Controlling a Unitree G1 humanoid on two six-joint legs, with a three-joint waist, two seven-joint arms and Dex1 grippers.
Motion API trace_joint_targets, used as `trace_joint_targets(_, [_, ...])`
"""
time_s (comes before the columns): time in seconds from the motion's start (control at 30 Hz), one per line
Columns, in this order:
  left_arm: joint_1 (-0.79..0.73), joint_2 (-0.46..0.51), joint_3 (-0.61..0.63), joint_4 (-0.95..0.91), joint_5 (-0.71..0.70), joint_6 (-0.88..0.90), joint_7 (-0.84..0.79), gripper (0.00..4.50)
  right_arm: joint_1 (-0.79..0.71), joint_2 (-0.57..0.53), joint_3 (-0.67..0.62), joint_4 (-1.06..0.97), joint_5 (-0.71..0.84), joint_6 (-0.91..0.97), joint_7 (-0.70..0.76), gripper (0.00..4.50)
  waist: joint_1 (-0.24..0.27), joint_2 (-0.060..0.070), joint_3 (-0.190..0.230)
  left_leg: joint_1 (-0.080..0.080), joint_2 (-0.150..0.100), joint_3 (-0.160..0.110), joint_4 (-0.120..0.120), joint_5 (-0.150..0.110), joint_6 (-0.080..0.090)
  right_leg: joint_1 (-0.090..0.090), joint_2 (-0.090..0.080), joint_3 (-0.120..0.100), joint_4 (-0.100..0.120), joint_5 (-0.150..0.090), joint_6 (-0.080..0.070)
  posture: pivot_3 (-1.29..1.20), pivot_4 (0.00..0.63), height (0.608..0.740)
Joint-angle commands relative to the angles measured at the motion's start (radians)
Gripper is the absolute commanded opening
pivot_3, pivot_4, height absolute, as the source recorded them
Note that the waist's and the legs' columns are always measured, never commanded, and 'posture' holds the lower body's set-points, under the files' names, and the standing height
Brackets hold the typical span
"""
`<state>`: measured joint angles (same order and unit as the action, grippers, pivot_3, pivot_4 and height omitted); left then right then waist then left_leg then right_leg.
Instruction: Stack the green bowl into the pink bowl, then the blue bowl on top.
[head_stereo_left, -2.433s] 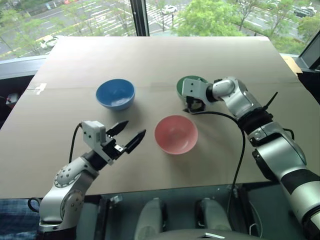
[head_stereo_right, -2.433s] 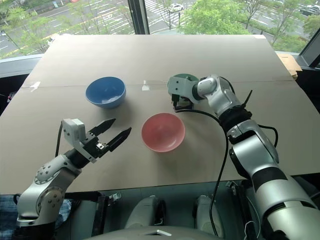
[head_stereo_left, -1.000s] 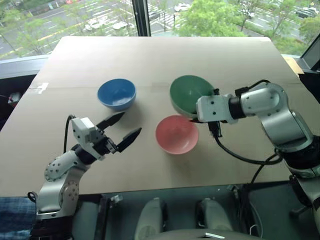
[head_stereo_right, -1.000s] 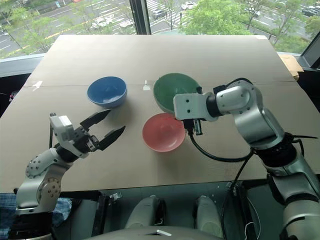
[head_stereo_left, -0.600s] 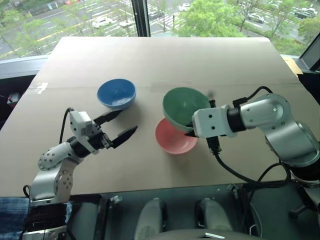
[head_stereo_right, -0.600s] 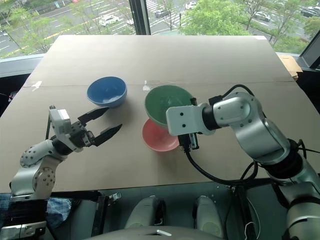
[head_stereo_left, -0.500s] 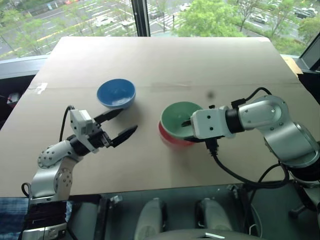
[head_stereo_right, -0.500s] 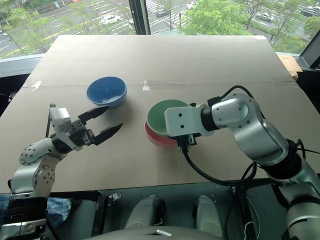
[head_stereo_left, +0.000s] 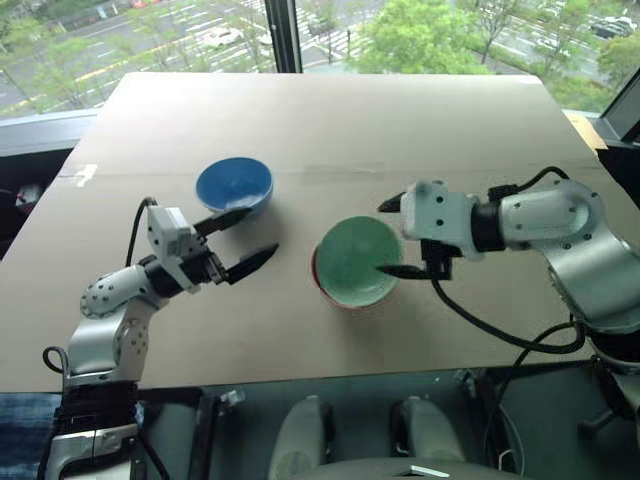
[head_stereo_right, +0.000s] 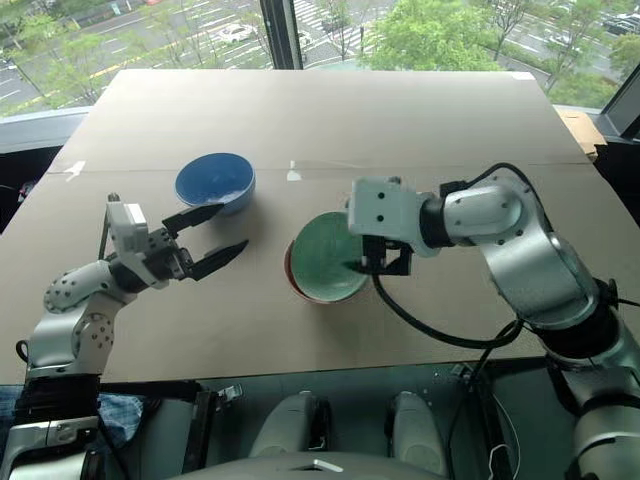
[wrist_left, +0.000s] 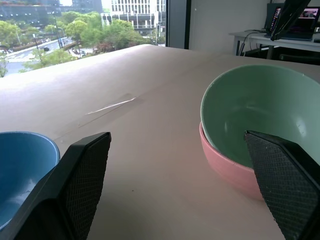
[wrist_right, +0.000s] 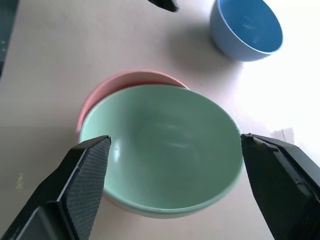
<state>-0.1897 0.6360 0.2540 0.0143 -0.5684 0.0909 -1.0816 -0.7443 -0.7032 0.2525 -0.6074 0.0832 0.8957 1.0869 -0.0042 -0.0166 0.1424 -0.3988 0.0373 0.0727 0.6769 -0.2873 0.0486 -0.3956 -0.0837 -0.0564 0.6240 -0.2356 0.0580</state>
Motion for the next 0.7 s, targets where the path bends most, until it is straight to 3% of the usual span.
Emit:
trace_joint_targets(0.03, [-0.046, 0.006, 0.002, 0.003, 0.007, -0.009, 0.002, 4.5, 0.075, -0.028, -0.213, 0.03, 0.065, 0.02, -0.054, 4.38, 0.004, -0.001, 0.0, 0.0, 0.0, 0.0, 0.0, 0.0, 0.0, 0.0, 0.0, 0.0, 0.0, 0.0, 0.0, 0.0, 0.15, 0.74])
trace_joint_targets(0.3, [-0.208, 0.049, -0.047, 0.106, 0.169, 0.042, 0.155, 4.5, 0.325, 0.012, -0.562, 0.12, 0.292, -0.118, -0.04, 4.38, 0.017, -0.001, 0.0, 0.0, -0.001, 0.001, 0.0, 0.0, 0.0, 0.0, 0.002, 0.001, 0.0, 0.0, 0.0, 0.0, 0.15, 0.74])
trace_joint_targets(0.5, [-0.295, 0.095, -0.138, 0.196, 0.31, 0.076, 0.186, 4.5, 0.463, 0.016, -0.697, 0.153, 0.442, -0.231, 0.003, 4.38, 0.018, -0.001, 0.0, 0.0, -0.001, 0.001, 0.0, 0.0, 0.0, 0.0, 0.003, 0.002, 0.001, 0.0, 0.0, 0.0, 0.15, 0.74])
trace_joint_targets(0.7, [-0.381, 0.119, -0.242, 0.386, 0.477, 0.015, 0.214, 4.5, 0.499, -0.015, -0.806, 0.113, 0.632, -0.191, -0.024, 4.38, 0.018, -0.001, 0.0, 0.001, -0.001, 0.002, 0.0, 0.0, 0.0, 0.0, 0.004, 0.003, 0.001, 0.0, 0.0, 0.0, 0.15, 0.74])
